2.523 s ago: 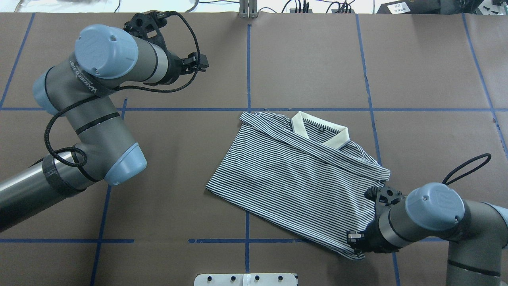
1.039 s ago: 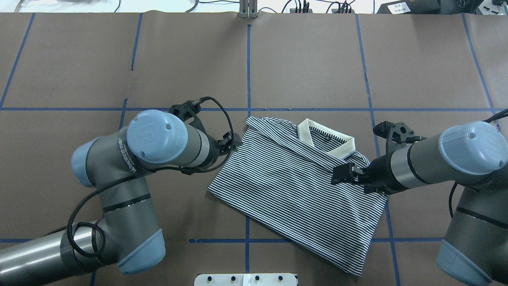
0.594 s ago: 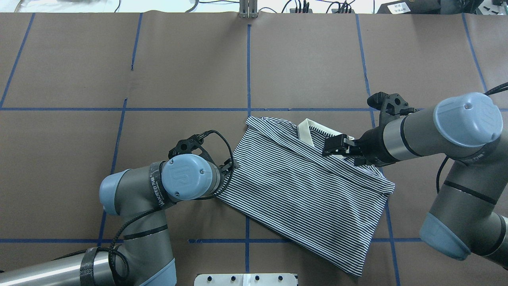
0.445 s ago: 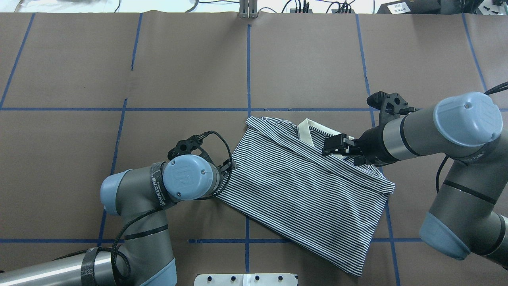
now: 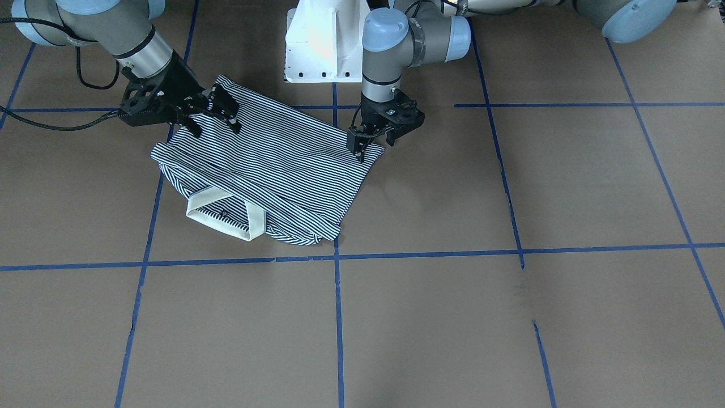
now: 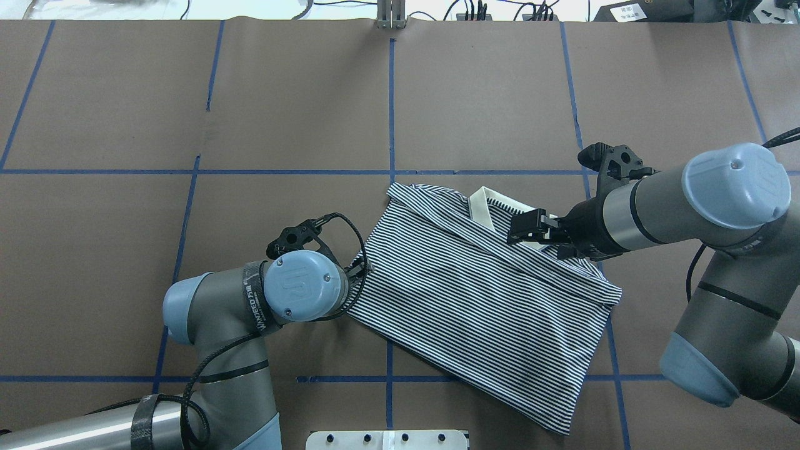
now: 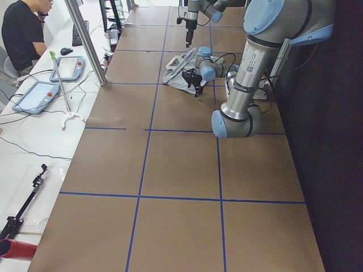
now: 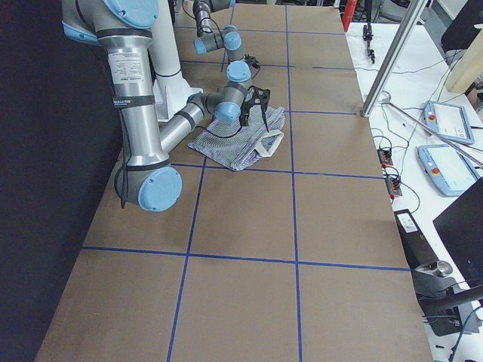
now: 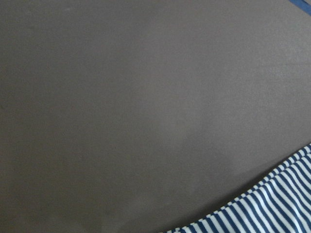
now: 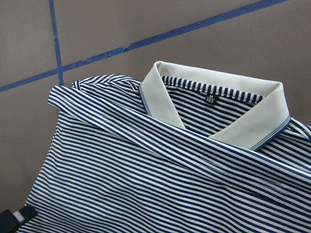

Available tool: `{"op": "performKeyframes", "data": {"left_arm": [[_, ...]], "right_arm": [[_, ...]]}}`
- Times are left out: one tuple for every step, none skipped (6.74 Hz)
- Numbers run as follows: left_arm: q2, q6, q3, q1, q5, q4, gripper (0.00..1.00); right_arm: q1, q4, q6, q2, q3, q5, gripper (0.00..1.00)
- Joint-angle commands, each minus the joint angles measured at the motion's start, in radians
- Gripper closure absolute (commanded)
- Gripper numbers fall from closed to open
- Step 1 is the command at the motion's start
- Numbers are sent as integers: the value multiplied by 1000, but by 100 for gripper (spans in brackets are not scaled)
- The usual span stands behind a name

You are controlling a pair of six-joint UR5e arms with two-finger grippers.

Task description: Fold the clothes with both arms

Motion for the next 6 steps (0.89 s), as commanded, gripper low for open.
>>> {"op": "performKeyframes", "data": {"left_arm": [[0, 0, 2, 5, 0, 2, 13], [-2, 0, 2, 6, 0, 1, 26], [-3, 6, 1, 6, 0, 1, 50], [-3, 11, 1, 8, 0, 1, 77], [-5, 12, 1, 8, 0, 6, 95], [-8, 18, -2, 8, 2, 30, 100]], "right_arm": [[3, -1, 0, -1, 0, 3, 0], [9, -1, 0, 1, 2, 6, 0], [12, -1, 0, 1, 2, 9, 0], [14, -3, 1, 1, 3, 9, 0], [14, -3, 2, 1, 3, 9, 0], [14, -4, 2, 1, 3, 9, 0]]}}
